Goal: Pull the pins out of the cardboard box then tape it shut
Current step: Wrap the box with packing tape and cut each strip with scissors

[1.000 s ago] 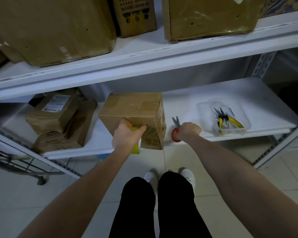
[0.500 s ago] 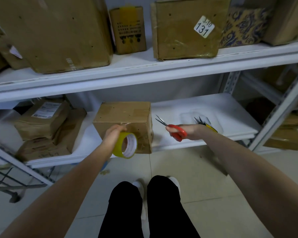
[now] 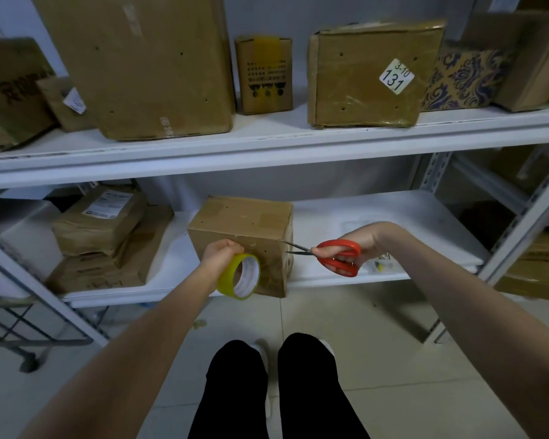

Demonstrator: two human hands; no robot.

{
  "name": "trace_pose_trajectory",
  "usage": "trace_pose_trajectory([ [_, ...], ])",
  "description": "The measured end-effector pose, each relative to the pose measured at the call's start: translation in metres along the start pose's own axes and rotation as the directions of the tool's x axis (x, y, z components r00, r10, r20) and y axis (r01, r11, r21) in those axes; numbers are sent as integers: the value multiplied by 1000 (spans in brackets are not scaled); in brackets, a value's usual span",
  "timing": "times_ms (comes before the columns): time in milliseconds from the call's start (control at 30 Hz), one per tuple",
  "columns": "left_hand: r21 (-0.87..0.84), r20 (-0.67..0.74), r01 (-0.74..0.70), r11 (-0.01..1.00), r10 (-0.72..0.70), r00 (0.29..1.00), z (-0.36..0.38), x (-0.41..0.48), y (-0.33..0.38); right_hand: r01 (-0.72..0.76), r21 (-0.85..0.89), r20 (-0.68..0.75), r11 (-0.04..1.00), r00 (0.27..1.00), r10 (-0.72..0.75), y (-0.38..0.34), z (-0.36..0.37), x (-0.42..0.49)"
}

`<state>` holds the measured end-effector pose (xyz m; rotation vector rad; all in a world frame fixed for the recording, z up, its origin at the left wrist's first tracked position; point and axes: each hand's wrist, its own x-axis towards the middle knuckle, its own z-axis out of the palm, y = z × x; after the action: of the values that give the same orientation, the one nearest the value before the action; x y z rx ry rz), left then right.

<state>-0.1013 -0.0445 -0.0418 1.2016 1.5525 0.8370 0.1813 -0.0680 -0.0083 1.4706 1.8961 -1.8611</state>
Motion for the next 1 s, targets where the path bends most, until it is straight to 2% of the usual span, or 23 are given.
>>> trace_pose_trajectory([
  [100,-6,10,9,1000,-8,1000,0,4,-3,-11,-67,17,998,1000,13,-22,4,-4],
  [333,-57,47,31,998,-28,998,-2,4,-5,-170,-78,-103,982,981,162,-58,24,34],
  [600,-68,165,63,996,-51,985,-11,7,-6,-212,-187,-217,959,961,170,-79,32,54],
  [800,-131,214,173,976,-142,966,-12,9,-4,-145,-200,-307,969,948,79,-79,35,57],
  [900,-88,214,203,975,-181,960,-15,14,-1,-79,-253,-375,964,927,-23,-74,34,58],
  [1000,18,174,161,987,-162,971,-16,21,2,-56,-333,-407,941,909,-90,-70,31,58],
])
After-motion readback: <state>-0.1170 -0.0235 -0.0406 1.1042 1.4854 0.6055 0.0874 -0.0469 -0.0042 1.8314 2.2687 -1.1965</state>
